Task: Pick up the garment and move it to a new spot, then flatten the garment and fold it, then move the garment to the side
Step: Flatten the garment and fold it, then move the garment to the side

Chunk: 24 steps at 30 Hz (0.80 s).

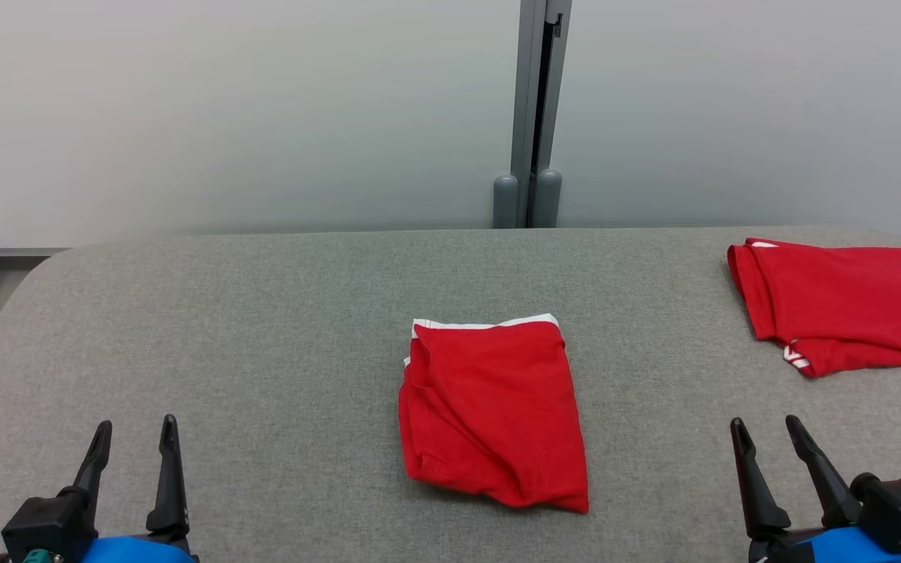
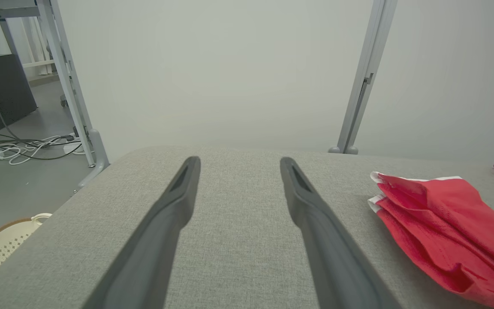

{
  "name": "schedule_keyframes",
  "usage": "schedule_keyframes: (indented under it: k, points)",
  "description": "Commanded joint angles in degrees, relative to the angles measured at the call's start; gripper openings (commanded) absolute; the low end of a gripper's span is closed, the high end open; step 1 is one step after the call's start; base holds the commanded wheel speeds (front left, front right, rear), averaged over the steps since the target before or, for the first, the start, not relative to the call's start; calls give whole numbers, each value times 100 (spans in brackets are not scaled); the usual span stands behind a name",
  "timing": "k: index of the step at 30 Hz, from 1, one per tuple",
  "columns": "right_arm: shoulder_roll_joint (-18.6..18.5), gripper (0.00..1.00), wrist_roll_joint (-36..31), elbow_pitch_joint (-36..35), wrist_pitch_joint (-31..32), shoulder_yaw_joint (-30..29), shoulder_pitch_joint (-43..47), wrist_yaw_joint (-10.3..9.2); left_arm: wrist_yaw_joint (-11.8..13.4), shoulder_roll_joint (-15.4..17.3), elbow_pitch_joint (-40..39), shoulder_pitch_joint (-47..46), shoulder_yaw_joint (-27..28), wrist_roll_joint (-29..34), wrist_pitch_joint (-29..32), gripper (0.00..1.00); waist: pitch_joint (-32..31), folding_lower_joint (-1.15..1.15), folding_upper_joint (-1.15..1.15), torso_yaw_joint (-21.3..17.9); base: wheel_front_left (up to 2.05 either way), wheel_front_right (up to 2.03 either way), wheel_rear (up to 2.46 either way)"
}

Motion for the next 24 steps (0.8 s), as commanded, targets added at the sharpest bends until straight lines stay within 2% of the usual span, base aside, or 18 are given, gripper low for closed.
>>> schedule_keyframes:
  k: [1,24]
  points:
    - [1,100,-50,3,-5,-7,47,1,-27,28,13,-95,-27,-5,2,100,1,0,0,3,0,0,0]
    - [33,100,-61,64,47,108,-104,1,63,72,64,-62,-100,-154,-37,100,-36,0,0,78,0,0,0]
